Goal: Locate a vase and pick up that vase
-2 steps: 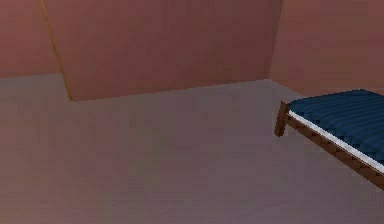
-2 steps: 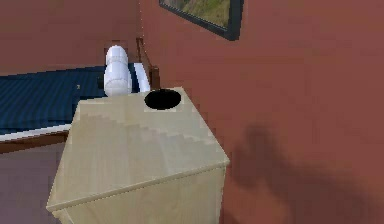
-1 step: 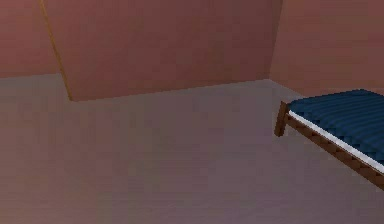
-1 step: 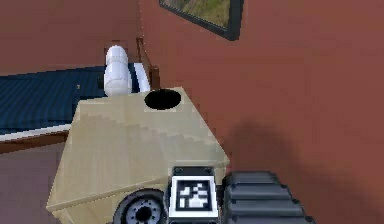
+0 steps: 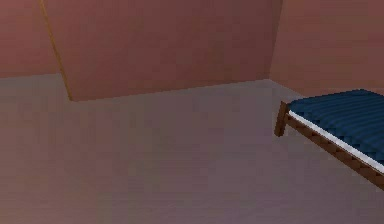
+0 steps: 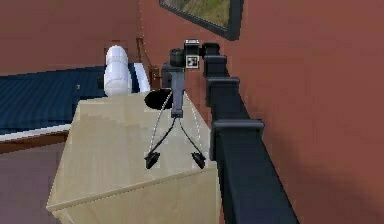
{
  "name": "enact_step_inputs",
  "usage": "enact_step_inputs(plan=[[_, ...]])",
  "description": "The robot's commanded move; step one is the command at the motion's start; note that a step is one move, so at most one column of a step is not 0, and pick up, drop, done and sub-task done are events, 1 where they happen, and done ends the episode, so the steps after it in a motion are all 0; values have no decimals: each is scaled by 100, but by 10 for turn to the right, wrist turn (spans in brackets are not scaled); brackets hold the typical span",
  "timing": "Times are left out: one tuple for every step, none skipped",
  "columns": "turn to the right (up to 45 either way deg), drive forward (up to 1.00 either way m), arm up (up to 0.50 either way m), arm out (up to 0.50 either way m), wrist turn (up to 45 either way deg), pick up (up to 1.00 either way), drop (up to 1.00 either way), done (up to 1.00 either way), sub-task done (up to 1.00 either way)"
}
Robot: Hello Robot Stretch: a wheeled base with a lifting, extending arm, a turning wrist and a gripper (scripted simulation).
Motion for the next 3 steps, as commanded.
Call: enact_step_inputs(plan=[[0,0,0,0,450,0,0,0,0],[0,0,0,0,450,0,0,0,0],[0,0,0,0,450,0,0,0,0]])
